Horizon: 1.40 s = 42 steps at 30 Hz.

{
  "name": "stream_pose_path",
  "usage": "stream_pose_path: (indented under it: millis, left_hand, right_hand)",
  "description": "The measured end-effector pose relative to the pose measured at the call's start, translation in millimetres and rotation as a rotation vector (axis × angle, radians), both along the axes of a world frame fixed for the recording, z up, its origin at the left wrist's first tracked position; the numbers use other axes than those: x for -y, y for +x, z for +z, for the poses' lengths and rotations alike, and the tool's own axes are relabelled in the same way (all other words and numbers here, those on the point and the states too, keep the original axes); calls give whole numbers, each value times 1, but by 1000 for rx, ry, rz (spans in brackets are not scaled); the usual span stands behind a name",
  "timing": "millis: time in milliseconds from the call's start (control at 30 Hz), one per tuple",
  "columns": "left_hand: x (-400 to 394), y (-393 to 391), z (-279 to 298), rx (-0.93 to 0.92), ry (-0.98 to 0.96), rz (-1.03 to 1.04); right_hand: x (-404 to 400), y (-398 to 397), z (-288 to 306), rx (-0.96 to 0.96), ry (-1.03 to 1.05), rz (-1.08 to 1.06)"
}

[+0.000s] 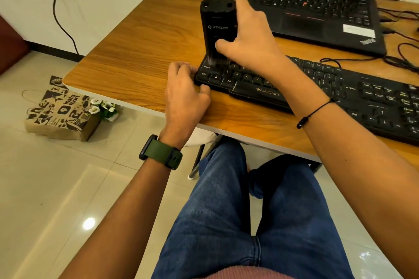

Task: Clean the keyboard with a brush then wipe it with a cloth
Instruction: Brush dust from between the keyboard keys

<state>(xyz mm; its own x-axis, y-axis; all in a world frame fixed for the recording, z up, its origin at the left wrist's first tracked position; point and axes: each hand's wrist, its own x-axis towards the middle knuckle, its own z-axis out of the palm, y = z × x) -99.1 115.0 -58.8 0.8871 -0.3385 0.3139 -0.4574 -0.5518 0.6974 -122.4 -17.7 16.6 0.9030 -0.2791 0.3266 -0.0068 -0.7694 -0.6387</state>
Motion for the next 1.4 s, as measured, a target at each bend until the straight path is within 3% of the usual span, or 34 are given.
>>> stream_pose_path:
  millis: [167, 333, 467, 600, 800, 1000, 1133, 1267, 1333, 1400]
  left_hand:
    - [0, 0, 0, 9, 1, 0]
    - [0, 0, -1, 23, 10, 1]
    - [1, 0, 0, 21, 16, 11]
    - [1, -1, 1, 24, 23, 12]
    - [0, -2, 1, 30, 21, 10]
    - [1, -2, 2, 26, 27, 15]
    - [1, -3, 2, 30, 26, 14]
    - [1, -4, 4, 21, 22, 10]
    - [1, -4, 5, 24, 31, 9]
    - [1, -6, 6, 24, 41, 13]
  right_hand:
    - [0, -7, 0, -18, 20, 84]
    - [9, -15, 0, -111, 315, 126]
    - [15, -19, 3, -50, 69, 3]
    - [18, -23, 4, 23, 53, 10]
    - [19, -31, 0, -73, 425, 127]
    - [26, -35, 6, -9, -11, -4]
    - [30, -45, 8, -43, 26, 4]
    - [41, -63, 10, -143, 369, 74]
    - [47, -71, 9, -147, 339, 39]
    - [52, -79, 10, -116, 183, -44]
